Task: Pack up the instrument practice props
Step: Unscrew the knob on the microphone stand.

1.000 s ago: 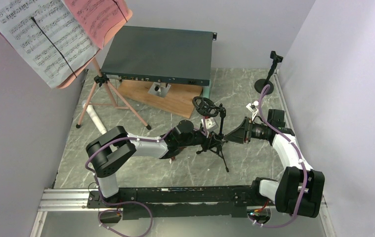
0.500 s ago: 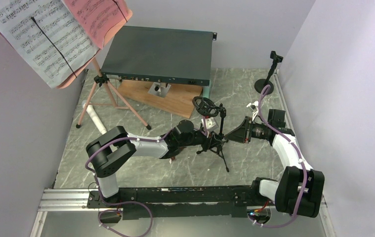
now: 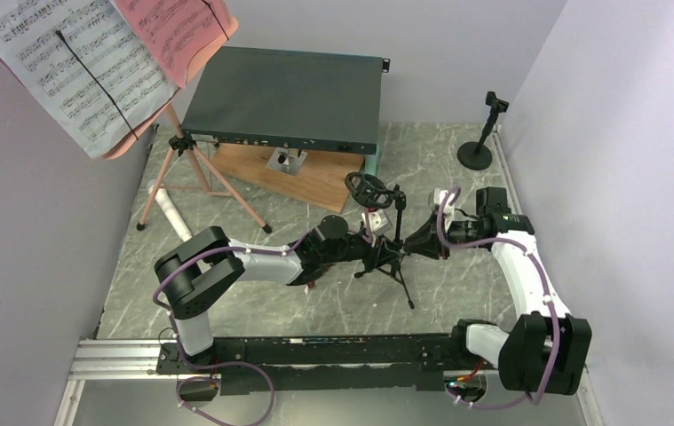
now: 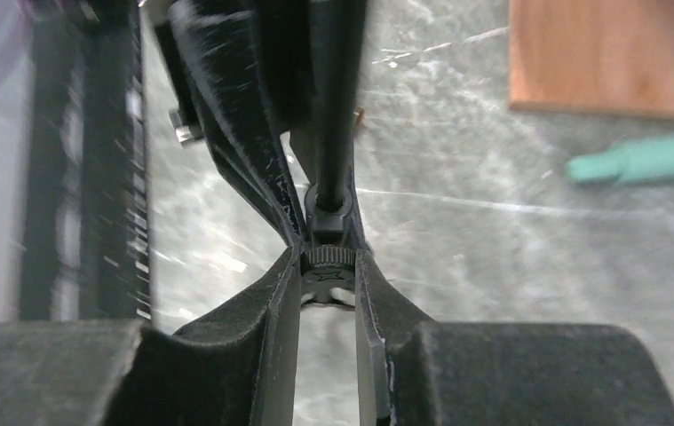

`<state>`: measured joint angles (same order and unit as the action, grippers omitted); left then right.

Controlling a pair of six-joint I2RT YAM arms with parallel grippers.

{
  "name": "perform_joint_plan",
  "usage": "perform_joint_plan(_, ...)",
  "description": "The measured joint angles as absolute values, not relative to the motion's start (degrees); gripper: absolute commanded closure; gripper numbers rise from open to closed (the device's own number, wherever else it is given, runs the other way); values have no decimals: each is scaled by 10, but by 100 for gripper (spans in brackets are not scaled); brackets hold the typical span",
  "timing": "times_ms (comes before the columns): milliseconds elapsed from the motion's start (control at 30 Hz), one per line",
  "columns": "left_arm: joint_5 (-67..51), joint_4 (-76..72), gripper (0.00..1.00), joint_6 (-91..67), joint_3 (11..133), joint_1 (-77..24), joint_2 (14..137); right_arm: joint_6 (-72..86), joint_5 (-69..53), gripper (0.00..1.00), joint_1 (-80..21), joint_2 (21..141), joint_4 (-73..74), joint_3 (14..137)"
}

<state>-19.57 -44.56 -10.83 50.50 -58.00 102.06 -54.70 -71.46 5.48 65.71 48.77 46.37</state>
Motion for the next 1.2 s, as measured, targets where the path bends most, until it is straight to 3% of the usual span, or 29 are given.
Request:
perform_joint_plan(233, -197, -449, 100, -118, 506, -583, 1021, -893, -648, 98, 16, 597, 562, 473)
perform_joint_plan(433, -197, -452, 100, -118, 509, -583, 1021, -908, -635, 42, 8, 566, 540, 457)
perform_joint_plan(600, -202, -450, 100, -118, 509, -583, 1023, -701, -631, 22, 6, 532, 448, 420)
perform_joint_plan(867, -204, -456, 100, -118, 509, -583, 1027, -348, -683, 23, 65, 504, 322, 388)
perform_joint_plan(1200, -206, -463, 100, -119, 509, -583, 1030, -183, -757, 42, 95, 595, 308, 375)
